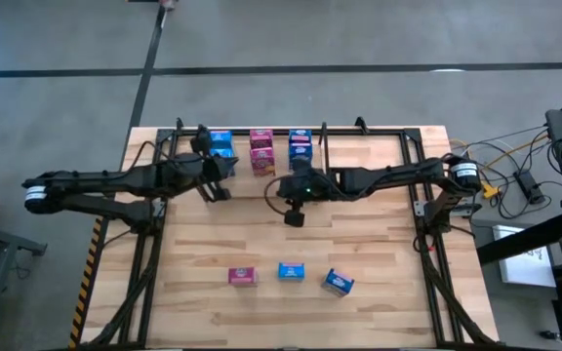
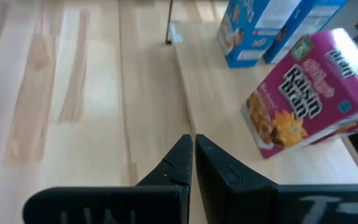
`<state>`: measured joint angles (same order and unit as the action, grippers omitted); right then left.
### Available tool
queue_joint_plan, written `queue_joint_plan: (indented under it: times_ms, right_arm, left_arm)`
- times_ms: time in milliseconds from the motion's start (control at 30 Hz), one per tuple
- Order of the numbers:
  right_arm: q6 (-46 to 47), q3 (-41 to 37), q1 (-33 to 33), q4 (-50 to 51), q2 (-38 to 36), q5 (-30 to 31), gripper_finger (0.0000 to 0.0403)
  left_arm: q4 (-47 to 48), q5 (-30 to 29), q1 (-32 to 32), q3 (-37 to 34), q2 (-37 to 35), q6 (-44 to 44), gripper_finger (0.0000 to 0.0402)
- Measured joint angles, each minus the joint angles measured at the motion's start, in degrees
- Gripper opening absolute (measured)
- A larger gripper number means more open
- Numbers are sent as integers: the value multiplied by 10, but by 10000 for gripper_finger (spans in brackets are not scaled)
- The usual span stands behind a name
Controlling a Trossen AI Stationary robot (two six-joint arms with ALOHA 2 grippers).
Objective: Stack cereal on shelf
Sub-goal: Put the right violet cereal box on the shelf aligned with the violet cereal box
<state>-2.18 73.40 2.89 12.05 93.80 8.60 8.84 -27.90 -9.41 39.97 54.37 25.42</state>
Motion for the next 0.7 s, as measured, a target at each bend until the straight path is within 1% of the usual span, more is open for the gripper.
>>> queue_joint_plan:
  times_ms: [67,167,267,400,533,700]
  right_arm:
    - [5,-11,-4,-35,0,10,9]
    - [-3,-43,-8,-121,0,11,9]
    - [-9,-74,-8,-210,1,11,9]
    - [-20,-99,-5,-294,1,11,9]
    - [-40,-105,-3,-328,1,12,9]
    - [-40,-85,1,-330,1,13,9]
  left_arm:
    - [13,0,0,0,-2,-2,0]
    - [24,0,0,0,-2,-3,0]
    - [26,0,0,0,-3,-1,0]
    - [26,5,0,0,-8,5,0]
    - [32,51,0,0,-21,11,0]
    - [46,60,-1,0,-44,10,0]
